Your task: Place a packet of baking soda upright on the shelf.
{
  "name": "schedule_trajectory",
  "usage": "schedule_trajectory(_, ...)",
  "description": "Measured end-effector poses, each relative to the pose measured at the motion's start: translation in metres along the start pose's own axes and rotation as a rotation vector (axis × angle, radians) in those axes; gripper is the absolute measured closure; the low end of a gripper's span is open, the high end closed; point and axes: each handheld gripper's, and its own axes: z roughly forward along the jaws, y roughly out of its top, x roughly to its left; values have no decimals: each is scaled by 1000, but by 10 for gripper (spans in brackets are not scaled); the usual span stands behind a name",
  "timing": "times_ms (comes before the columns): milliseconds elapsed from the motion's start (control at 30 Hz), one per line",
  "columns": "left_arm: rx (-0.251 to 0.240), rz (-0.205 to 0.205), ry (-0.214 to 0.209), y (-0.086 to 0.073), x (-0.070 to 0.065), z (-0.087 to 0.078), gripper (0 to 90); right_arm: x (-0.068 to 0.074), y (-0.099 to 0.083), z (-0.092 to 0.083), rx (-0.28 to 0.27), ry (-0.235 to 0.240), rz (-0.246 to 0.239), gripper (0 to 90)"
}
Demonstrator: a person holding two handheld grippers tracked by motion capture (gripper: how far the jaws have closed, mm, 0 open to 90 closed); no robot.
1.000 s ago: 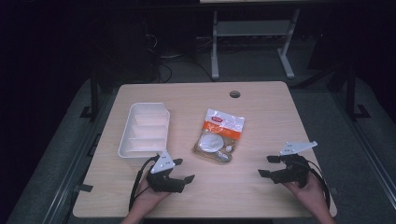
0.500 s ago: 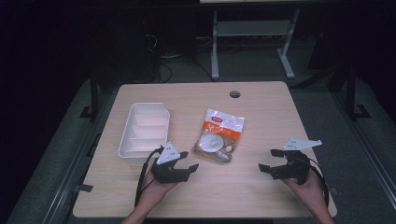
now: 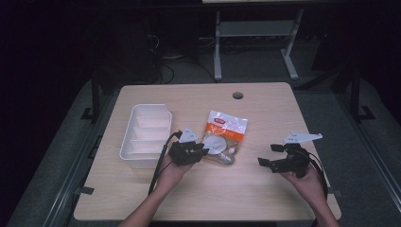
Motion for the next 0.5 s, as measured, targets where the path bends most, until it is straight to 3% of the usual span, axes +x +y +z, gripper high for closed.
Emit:
schedule_trajectory(133, 47, 5, 1, 10, 7, 11, 795, -2, 15, 7, 20, -9, -5, 188)
schedule_trajectory(167, 75, 2, 0, 14, 10, 17, 835, -3, 24, 13, 28, -35, -1, 203)
schedule_trajectory(233, 84, -4, -1, 15, 11, 19, 850, -5, 31, 18, 32, -36, 7, 215)
schedule_trajectory(400, 155, 6, -2, 15, 17, 36, 867, -16, 56, 37, 80, -38, 61, 231)
schedule_trajectory(500, 148, 3, -2, 14, 18, 38, 868, -24, 68, 47, 100, -36, 84, 230)
